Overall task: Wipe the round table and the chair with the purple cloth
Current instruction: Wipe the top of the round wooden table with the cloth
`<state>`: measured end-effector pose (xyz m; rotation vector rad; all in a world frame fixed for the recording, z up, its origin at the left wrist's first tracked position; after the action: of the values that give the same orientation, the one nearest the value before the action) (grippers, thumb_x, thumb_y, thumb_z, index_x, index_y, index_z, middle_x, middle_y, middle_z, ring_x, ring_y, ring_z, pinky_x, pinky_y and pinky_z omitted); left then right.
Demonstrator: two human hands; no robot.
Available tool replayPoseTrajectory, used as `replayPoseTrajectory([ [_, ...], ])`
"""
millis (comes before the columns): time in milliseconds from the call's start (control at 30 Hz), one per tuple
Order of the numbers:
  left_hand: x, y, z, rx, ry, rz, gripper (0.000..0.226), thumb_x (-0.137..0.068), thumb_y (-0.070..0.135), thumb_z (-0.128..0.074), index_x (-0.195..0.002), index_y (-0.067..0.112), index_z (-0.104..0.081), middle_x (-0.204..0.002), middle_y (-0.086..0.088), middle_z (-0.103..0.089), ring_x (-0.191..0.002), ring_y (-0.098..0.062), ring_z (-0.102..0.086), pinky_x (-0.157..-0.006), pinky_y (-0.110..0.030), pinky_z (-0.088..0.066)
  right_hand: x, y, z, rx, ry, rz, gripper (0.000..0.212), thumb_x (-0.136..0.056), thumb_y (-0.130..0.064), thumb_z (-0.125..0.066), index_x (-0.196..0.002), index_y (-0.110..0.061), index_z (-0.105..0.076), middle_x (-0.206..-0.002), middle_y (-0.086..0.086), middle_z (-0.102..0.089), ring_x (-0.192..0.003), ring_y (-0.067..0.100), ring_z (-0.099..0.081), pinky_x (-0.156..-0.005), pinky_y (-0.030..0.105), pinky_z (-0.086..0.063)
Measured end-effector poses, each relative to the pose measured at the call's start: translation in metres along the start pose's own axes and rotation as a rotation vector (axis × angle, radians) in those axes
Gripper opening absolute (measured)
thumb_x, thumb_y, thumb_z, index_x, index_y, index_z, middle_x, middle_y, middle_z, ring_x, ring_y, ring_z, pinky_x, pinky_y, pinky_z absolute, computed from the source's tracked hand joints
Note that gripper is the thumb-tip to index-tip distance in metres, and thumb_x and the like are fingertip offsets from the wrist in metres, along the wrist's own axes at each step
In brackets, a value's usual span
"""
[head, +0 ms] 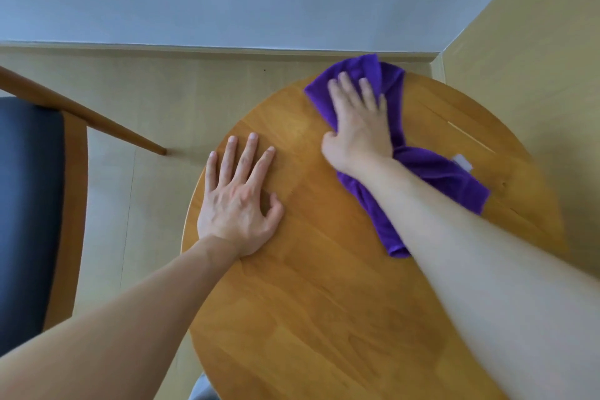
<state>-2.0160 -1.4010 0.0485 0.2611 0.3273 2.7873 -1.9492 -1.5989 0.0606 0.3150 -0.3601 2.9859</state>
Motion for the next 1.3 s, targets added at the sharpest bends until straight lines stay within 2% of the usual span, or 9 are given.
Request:
replayPoseTrajectory([
  [100, 0.000, 0.000, 0.000, -0.006, 0.006, -0.004, 0.074, -0.092, 0.048, -0.045, -0.160, 0.029, -0.022, -0.170, 0.002, -0.005, -0.157, -0.022, 0.008, -0.126, -0.052, -0.001, 0.025, -0.050, -0.019, 0.015, -0.073, 0.300, 0.085, -0.083, -0.023, -0.050, -0.163, -0.023, -0.022, -0.171, -0.007, -0.011, -0.158, 0.023, -0.003, -0.127, 0.050, -0.005],
  [233, -0.001, 0.000, 0.000, -0.006, 0.012, -0.009, 0.074, -0.091, 0.045, -0.047, -0.160, 0.028, -0.023, -0.170, 0.001, -0.008, -0.157, -0.023, 0.005, -0.126, -0.052, -0.002, 0.066, -0.038, -0.026, -0.032, -0.132, 0.499, 0.084, -0.077, -0.020, -0.040, -0.160, -0.020, -0.031, -0.170, -0.007, -0.020, -0.158, 0.019, -0.008, -0.128, 0.046, -0.008],
  [400, -0.002, -0.001, -0.001, 0.007, 0.000, -0.005, 0.073, -0.091, 0.045, -0.043, -0.160, 0.030, -0.022, -0.170, 0.002, -0.007, -0.157, -0.022, 0.008, -0.126, -0.052, 0.000, 0.040, 0.028, 0.001, -0.068, -0.025, 0.363, 0.082, -0.074, -0.019, -0.038, -0.156, -0.019, -0.040, -0.166, -0.002, -0.031, -0.155, 0.024, -0.021, -0.123, 0.054, -0.023],
  [567, -0.001, -0.004, 0.002, 0.031, 0.033, 0.035, 0.072, -0.091, 0.044, -0.042, -0.158, 0.024, -0.026, -0.170, 0.003, -0.010, -0.157, -0.018, 0.005, -0.127, -0.048, -0.001, -0.013, 0.003, 0.006, -0.084, 0.023, 0.056, 0.085, -0.078, -0.018, -0.049, -0.160, -0.022, -0.029, -0.170, -0.006, -0.019, -0.158, 0.024, -0.009, -0.127, 0.050, -0.010],
  [733, 0.004, -0.021, 0.003, 0.109, 0.086, 0.269, 0.073, -0.087, 0.039, -0.047, -0.155, 0.026, -0.025, -0.170, -0.002, -0.011, -0.156, -0.024, -0.007, -0.127, -0.047, -0.007, 0.029, -0.060, -0.021, -0.004, -0.095, 0.389, 0.091, -0.071, -0.024, -0.045, -0.161, -0.023, -0.029, -0.170, -0.009, -0.019, -0.157, 0.024, -0.009, -0.126, 0.052, -0.011],
  [867, 0.006, -0.028, 0.004, 0.144, 0.078, 0.400, 0.072, -0.086, 0.043, -0.044, -0.153, 0.032, -0.023, -0.163, -0.010, -0.022, -0.147, -0.034, -0.026, -0.120, -0.051, -0.023, 0.088, -0.050, -0.033, -0.020, -0.145, 0.555, 0.090, -0.070, -0.019, -0.042, -0.160, -0.022, -0.032, -0.169, -0.010, -0.020, -0.158, 0.018, -0.008, -0.127, 0.047, -0.011],
  [1033, 0.005, -0.031, 0.004, 0.115, 0.065, 0.396, 0.071, -0.086, 0.041, -0.045, -0.153, 0.030, -0.022, -0.157, -0.012, -0.028, -0.142, -0.034, -0.029, -0.118, -0.050, -0.025, 0.076, 0.020, -0.008, -0.135, 0.005, 0.332, 0.085, -0.068, -0.014, -0.042, -0.153, -0.016, -0.046, -0.164, -0.002, -0.035, -0.153, 0.024, -0.025, -0.121, 0.052, -0.027],
  [1167, 0.005, -0.044, 0.007, 0.228, 0.124, 0.564, 0.057, -0.089, 0.038, -0.042, -0.145, 0.028, -0.035, -0.138, -0.004, -0.049, -0.124, -0.027, -0.046, -0.107, -0.044, -0.033, 0.017, 0.024, 0.006, -0.239, 0.105, -0.052, 0.082, -0.077, -0.008, -0.054, -0.156, -0.021, -0.038, -0.167, -0.005, -0.027, -0.156, 0.023, -0.014, -0.126, 0.051, -0.014],
  [1300, 0.001, -0.070, 0.008, 0.317, 0.168, 0.879, 0.041, -0.100, 0.039, -0.025, -0.100, 0.014, -0.057, -0.102, -0.006, -0.066, -0.093, -0.028, -0.058, -0.087, -0.041, -0.042, -0.006, -0.033, -0.004, -0.150, 0.047, 0.027, 0.084, -0.080, -0.013, -0.055, -0.159, -0.025, -0.031, -0.170, -0.009, -0.018, -0.157, 0.023, -0.008, -0.127, 0.050, -0.008],
])
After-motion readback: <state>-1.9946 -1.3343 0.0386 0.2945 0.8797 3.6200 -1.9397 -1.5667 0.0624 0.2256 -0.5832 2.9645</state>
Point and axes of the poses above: each hand's wrist, its own x-axis away from the middle knuckle, its own z-axis out of the back of the hand, y = z × x, the point moved 9 cm from there along -x, towards the middle knuckle
